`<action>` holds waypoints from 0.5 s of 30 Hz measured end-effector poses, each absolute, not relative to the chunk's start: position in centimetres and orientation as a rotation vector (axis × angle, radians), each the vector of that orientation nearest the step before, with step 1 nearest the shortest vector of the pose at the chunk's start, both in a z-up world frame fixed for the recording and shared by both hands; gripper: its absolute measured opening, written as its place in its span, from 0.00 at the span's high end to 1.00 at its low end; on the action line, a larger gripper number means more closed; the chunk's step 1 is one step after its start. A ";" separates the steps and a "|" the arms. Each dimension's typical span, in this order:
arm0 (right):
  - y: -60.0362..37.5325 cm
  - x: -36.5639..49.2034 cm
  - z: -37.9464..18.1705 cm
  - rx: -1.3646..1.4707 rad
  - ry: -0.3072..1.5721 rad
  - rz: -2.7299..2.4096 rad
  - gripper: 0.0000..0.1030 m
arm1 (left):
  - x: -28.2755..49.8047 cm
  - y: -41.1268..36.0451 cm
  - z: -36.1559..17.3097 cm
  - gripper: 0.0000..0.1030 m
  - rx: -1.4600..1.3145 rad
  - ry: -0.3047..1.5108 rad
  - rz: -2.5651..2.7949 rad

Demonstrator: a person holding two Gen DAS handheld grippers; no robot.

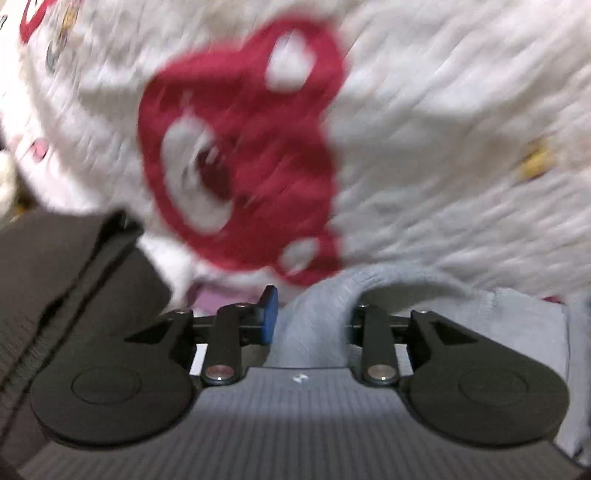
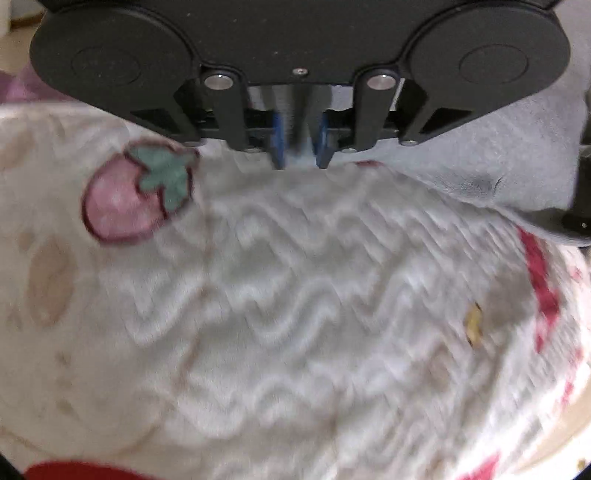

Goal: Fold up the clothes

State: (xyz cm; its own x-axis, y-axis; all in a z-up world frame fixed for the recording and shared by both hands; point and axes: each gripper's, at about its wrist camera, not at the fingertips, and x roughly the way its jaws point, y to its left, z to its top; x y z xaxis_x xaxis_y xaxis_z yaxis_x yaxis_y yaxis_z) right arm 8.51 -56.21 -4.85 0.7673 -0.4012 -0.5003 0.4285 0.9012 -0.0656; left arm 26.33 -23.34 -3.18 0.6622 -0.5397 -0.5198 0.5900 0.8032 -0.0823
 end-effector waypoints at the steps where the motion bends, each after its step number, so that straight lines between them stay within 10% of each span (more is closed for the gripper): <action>1: -56.4 7.9 -5.4 0.082 0.549 -0.488 0.54 | 26.7 -23.4 -3.5 0.72 0.088 0.574 -0.627; 5: -57.0 -0.2 -6.8 0.270 0.572 -0.553 0.53 | 27.1 -23.4 -4.6 0.41 0.061 0.635 -0.597; 15: -55.6 -25.0 -9.1 0.441 0.743 -0.718 0.52 | 16.0 -18.3 -12.3 0.37 0.065 1.023 -0.922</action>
